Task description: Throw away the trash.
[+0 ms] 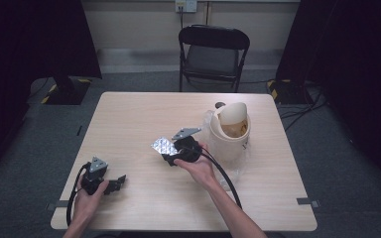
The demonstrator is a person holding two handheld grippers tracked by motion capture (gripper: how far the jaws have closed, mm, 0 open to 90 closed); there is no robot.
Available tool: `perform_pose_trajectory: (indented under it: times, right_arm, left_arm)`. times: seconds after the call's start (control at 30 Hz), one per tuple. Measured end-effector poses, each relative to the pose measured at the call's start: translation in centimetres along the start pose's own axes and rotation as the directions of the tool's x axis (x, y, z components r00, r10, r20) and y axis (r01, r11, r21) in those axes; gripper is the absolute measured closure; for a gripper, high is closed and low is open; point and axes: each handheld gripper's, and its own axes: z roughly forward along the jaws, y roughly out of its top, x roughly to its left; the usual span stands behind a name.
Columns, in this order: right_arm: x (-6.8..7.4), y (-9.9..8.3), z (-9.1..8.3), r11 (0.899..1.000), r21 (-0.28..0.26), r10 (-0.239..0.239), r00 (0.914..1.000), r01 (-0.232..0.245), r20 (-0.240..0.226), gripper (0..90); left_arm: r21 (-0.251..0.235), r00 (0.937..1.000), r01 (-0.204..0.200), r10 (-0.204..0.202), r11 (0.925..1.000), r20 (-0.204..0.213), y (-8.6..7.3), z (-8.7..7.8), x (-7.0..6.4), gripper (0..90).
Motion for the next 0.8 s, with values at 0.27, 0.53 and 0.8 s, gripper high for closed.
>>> perform_pose_trajectory:
  times: [0.27,0.53,0.8]
  right_arm:
    - [-0.8,-0.8,-1.4,1.000,0.002,0.016,0.9998,-0.016,0.009,34.3]
    - [-1.1,-0.7,-2.4,1.000,-0.024,0.013,0.9999,-0.013,0.005,34.3]
    - [-0.8,-1.0,-3.5,0.999,-0.037,0.020,0.9998,-0.019,0.008,34.3]
  left_arm:
    - [0.003,1.0000,-0.003,0.003,1.0000,0.008,0.1,0.1,0.1,12.4]
    - [0.005,1.0000,-0.003,0.003,1.0000,0.007,0.1,0.1,0.1,12.0]
    - [0.004,1.0000,-0.004,0.003,1.0000,0.004,0.1,0.1,0.1,12.1]
